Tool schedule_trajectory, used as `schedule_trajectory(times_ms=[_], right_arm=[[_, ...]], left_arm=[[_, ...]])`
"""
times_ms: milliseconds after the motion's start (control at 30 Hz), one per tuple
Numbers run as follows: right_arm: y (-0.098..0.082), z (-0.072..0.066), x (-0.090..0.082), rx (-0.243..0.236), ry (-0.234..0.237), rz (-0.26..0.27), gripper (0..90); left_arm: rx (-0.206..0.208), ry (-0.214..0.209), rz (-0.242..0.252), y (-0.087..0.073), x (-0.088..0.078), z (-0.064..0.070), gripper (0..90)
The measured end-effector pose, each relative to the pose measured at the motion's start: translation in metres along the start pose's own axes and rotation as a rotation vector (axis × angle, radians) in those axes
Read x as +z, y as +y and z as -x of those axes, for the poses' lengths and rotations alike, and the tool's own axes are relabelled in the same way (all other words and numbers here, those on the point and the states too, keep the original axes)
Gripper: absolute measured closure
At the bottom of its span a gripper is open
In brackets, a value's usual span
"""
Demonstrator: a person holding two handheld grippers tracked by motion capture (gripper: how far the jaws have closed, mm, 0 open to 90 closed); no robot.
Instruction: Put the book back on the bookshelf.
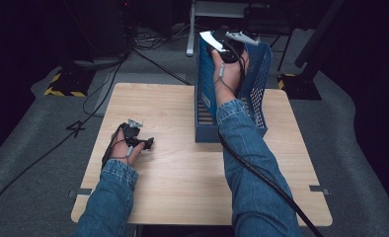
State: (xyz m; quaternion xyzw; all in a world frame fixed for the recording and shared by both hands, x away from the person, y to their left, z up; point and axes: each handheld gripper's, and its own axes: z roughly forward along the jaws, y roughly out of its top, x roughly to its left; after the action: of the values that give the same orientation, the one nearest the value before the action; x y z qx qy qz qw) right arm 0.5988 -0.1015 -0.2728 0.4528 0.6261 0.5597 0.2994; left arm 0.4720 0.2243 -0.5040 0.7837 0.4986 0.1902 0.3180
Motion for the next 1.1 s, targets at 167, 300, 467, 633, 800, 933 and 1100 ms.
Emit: schedule_trajectory(times_ms=[167, 300, 467, 633, 800, 933, 1100], right_arm=[[-0.01, -0.007, 0.004, -0.047, -0.016, 0.004, 59.3], [-0.021, -0.011, 0.008, -0.053, -0.018, 0.009, 59.3], [-0.037, -0.013, 0.012, -0.061, -0.029, 0.001, 59.4], [-0.06, -0.01, 0.018, -0.063, -0.032, -0.019, 59.3], [-0.072, -0.01, 0.016, -0.038, -0.046, 0.053, 59.0], [-0.086, -0.012, 0.012, -0.074, -0.095, 0.109, 58.6], [-0.094, -0.019, 0.017, -0.087, -0.105, 0.124, 58.8]], left_arm=[[0.002, -0.003, -0.001, 0.0, 0.0, 0.0, 14.4], [0.004, -0.003, 0.0, 0.0, 0.0, 0.001, 14.4], [0.001, -0.006, 0.0, 0.001, 0.001, 0.001, 14.4], [0.002, -0.006, 0.001, 0.001, 0.001, 0.002, 14.4], [0.007, -0.005, 0.002, 0.001, 0.001, 0.002, 14.6], [0.006, -0.005, 0.001, 0.001, 0.001, 0.003, 14.6], [0.004, -0.005, 0.0, 0.001, 0.001, 0.003, 14.6]])
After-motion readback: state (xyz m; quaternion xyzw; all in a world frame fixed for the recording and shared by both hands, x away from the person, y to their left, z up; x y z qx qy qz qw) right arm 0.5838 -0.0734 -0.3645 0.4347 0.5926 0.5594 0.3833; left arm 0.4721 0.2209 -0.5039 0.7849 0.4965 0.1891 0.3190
